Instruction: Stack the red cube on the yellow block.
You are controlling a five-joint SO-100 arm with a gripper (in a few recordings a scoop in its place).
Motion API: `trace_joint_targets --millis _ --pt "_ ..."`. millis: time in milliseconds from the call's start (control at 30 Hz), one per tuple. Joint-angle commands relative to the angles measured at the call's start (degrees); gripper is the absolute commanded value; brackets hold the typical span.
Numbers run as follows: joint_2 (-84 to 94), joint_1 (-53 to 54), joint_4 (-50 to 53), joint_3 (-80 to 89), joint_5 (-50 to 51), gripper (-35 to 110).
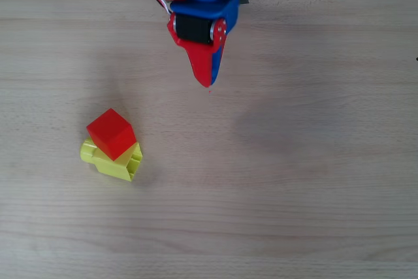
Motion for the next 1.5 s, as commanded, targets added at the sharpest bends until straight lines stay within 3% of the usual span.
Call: trace_joint_targets --millis 0,300,633,1467 --pt "12.3 -1.6 -3.1 3.7 -0.4 0" --pt "45.1 -2.2 -9.8 32.8 -4.8 0" --pt "76.5 -2.8 -5.8 52.6 -7.6 0" --pt "88.2 1.8 0.3 64.6 -8.8 0"
